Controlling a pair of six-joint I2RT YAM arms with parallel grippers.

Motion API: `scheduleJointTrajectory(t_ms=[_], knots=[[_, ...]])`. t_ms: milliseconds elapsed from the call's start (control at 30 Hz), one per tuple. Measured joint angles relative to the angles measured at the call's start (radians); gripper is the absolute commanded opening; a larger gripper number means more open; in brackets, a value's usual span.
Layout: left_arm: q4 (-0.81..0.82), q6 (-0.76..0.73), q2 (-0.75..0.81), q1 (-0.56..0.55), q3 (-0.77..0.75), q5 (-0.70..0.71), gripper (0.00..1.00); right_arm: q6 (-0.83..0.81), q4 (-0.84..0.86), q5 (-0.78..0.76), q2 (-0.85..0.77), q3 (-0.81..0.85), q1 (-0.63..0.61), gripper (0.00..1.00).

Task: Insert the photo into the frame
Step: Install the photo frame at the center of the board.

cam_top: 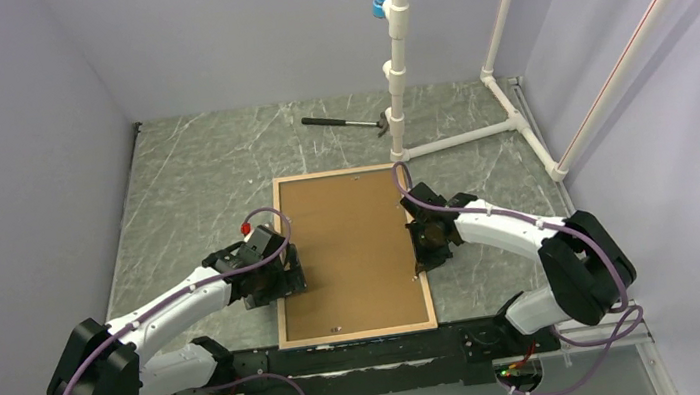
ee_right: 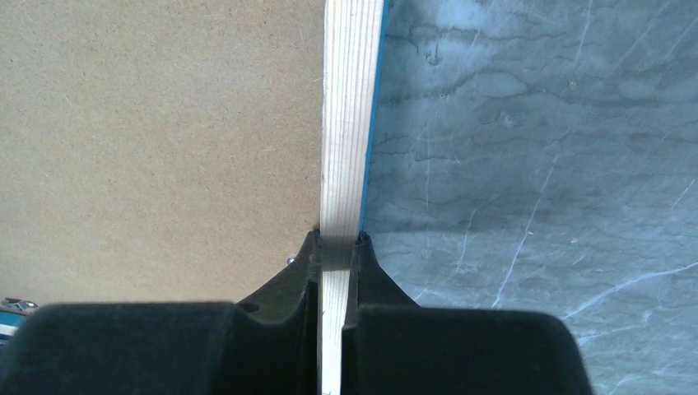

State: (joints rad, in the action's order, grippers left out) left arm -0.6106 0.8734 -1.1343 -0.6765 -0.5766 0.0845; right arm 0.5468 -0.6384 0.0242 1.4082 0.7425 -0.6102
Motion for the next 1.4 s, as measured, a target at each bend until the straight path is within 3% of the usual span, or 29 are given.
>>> scheduleJointTrajectory(t_ms=[67,233,433,567,667,1033,1267,1400], knots=[[0.000,0.000,0.000,0.000,0.000,0.001,0.98,0.000,-0.001,0.000,-0.002,0.000,-0.002,0.21],[-0.005,-0.004,0.000,0.003,0.000,0.015,0.99,0.000,-0.008,0.003,-0.027,0.006,-0.002,0.46],[-0.002,-0.043,0.000,0.051,-0.015,0.007,0.99,-0.008,0.003,0.021,-0.050,0.047,0.011,0.64],[0.018,-0.081,-0.008,0.117,-0.032,-0.021,0.99,-0.016,0.018,0.049,-0.046,0.049,0.042,0.80],[0.040,-0.113,-0.024,0.183,-0.039,-0.055,0.99,-0.026,0.034,0.067,-0.025,0.049,0.067,0.87],[0.147,-0.228,-0.180,0.406,-0.152,-0.211,0.95,-0.092,0.084,0.093,0.183,0.212,0.181,0.87],[0.187,-0.277,-0.395,0.431,-0.294,-0.227,0.88,-0.110,0.117,0.103,0.332,0.366,0.196,0.82],[0.192,-0.291,-0.498,0.430,-0.372,-0.227,0.78,-0.111,0.120,0.108,0.393,0.413,0.202,0.74]])
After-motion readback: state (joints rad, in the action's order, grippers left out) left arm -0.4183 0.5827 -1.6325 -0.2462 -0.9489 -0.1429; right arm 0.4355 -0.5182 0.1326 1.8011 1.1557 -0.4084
